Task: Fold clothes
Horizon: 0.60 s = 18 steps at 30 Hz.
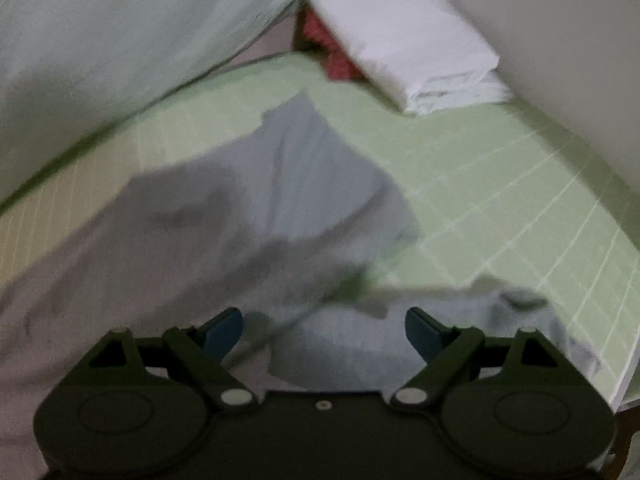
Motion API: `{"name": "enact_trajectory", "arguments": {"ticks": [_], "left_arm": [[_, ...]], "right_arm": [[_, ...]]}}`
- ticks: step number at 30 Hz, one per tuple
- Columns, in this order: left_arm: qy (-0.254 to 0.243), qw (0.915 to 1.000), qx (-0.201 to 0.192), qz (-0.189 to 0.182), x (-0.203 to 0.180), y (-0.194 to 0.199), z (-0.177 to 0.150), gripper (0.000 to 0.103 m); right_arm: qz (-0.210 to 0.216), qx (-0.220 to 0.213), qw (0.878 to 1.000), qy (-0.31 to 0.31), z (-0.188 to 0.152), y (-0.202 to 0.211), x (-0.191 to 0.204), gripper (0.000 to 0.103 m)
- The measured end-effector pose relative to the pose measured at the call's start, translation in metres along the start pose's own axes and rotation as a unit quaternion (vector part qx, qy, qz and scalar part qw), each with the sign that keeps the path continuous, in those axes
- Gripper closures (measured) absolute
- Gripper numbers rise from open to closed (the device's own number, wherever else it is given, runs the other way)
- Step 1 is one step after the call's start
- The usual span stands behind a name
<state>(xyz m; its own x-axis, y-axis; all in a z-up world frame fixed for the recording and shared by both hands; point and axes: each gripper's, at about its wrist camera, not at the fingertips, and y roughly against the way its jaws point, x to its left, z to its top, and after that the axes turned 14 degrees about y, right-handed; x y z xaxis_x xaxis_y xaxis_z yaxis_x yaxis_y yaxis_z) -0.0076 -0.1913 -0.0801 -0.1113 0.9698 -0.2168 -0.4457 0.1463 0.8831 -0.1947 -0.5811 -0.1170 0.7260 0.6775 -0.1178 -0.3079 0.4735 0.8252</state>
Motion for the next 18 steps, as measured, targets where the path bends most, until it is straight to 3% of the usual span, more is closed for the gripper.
{"name": "enact_trajectory", "arguments": {"ticks": [3, 6, 7, 12, 15, 18], "left_arm": [[0.013, 0.9978, 0.064, -0.005, 0.017, -0.013, -0.022, 0.100], [0.022, 0.9974, 0.068, -0.011, 0.031, -0.009, -0.024, 0.099], [0.024, 0.9977, 0.061, -0.019, 0.035, -0.004, -0.020, 0.099], [0.032, 0.9982, 0.003, -0.051, 0.053, 0.027, 0.016, 0.076], [0.024, 0.9978, -0.044, -0.042, 0.061, 0.039, 0.054, 0.065], [0.010, 0.9975, -0.069, -0.011, 0.064, 0.034, 0.086, 0.053]], "right_arm": [[0.015, 0.010, 1.000, 0.019, -0.011, 0.002, 0.006, 0.014], [0.022, 0.010, 0.999, 0.034, -0.015, 0.005, 0.012, 0.014], [0.023, 0.009, 0.999, 0.036, -0.016, 0.007, 0.015, 0.014], [0.022, 0.002, 0.999, 0.042, -0.023, 0.018, 0.028, 0.014], [0.016, 0.001, 0.999, 0.037, -0.027, 0.025, 0.038, 0.014], [0.007, -0.002, 1.000, 0.029, -0.033, 0.033, 0.048, 0.014]]}}
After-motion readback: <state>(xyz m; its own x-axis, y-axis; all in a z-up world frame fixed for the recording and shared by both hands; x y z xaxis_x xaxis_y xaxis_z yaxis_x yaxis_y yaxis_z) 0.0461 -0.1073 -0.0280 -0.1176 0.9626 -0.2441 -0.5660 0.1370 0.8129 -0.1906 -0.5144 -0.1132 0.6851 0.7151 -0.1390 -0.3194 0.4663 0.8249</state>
